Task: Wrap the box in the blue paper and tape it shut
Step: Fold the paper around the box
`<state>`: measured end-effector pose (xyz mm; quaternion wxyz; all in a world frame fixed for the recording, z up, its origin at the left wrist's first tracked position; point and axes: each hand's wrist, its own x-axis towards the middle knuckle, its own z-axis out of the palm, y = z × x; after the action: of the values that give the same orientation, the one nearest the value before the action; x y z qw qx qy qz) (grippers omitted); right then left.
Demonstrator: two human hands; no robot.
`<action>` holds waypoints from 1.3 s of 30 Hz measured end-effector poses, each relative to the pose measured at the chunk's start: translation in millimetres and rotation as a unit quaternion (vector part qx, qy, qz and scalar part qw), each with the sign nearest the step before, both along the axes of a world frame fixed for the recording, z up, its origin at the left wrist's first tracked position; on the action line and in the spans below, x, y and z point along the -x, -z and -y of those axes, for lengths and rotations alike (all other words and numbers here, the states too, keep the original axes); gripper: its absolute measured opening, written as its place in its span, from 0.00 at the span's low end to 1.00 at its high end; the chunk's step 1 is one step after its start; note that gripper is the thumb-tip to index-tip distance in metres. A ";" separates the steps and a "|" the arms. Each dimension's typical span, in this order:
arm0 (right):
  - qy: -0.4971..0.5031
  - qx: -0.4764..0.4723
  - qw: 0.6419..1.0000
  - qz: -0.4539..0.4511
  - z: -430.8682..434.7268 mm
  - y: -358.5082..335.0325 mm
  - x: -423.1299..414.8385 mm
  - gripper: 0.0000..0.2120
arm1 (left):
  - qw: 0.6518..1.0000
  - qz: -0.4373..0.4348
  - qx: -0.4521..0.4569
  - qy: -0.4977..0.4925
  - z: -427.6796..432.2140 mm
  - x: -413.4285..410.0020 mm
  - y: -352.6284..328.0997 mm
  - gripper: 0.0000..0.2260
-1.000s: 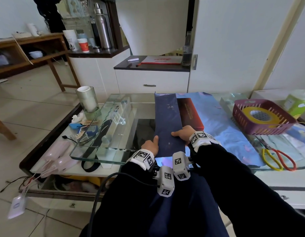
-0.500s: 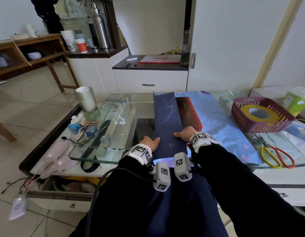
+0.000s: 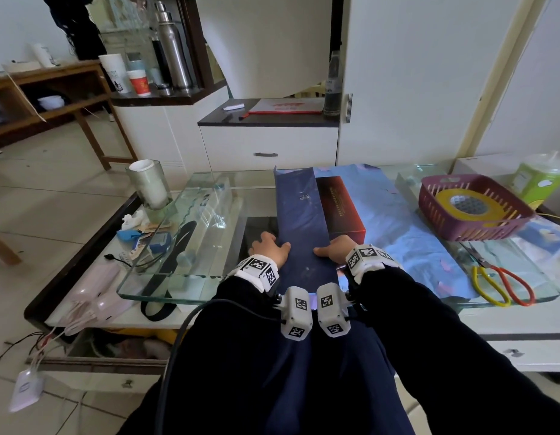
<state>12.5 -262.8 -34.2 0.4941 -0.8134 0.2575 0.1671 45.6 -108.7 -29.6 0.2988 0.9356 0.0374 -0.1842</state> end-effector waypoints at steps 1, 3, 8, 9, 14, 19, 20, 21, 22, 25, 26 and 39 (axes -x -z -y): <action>-0.007 -0.004 1.000 -0.004 -2.5 2.8 3.6 0.21 | 1.000 0.016 -0.017 0.014 -0.8 1.8 -1.3 0.21; -0.019 -0.016 0.999 -0.019 -7.5 9.9 11.7 0.19 | 0.998 0.038 -0.029 0.041 -2.2 3.8 -1.0 0.21; -0.060 -0.046 0.996 -0.054 -15.6 18.4 30.6 0.08 | 0.990 0.025 -0.057 0.129 -1.8 9.3 0.1 0.22; -0.068 -0.055 0.994 -0.063 -17.2 20.0 32.8 0.07 | 0.988 0.016 -0.064 0.141 -2.1 10.3 1.3 0.22; -0.072 -0.109 0.983 -0.130 -23.6 26.7 47.5 0.13 | 0.982 0.003 -0.084 0.166 -5.3 19.9 10.1 0.20; -0.030 -0.107 0.987 -0.118 -9.7 18.2 45.1 0.09 | 0.982 0.006 -0.104 0.161 -6.5 19.0 4.3 0.18; -0.017 -0.101 0.989 -0.108 -5.0 14.5 44.1 0.08 | 0.982 0.004 -0.105 0.156 -4.5 18.3 2.1 0.18; -0.011 -0.092 0.991 -0.099 -1.3 11.0 43.0 0.07 | 0.983 0.003 -0.107 0.147 -1.8 17.4 -0.4 0.17; -0.013 -0.080 0.992 -0.092 1.1 6.8 41.7 0.07 | 0.984 0.005 -0.113 0.140 1.1 16.0 -3.2 0.18; -0.021 -0.047 0.996 -0.079 2.4 -3.1 36.3 0.10 | 0.983 0.005 -0.141 0.115 9.7 11.9 -10.6 0.22; -0.018 -0.036 0.996 -0.073 2.6 -4.7 34.2 0.10 | 0.983 -0.002 -0.148 0.107 12.3 12.4 -13.5 0.24; 0.007 0.034 0.999 0.014 6.3 -23.0 11.1 0.11 | 0.983 0.001 -0.179 0.044 26.5 15.1 -38.2 0.35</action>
<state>1.4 -269.1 -11.2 0.4707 -0.8305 0.2613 0.1431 30.5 -135.2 8.7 0.1179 0.9750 0.0287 -0.1860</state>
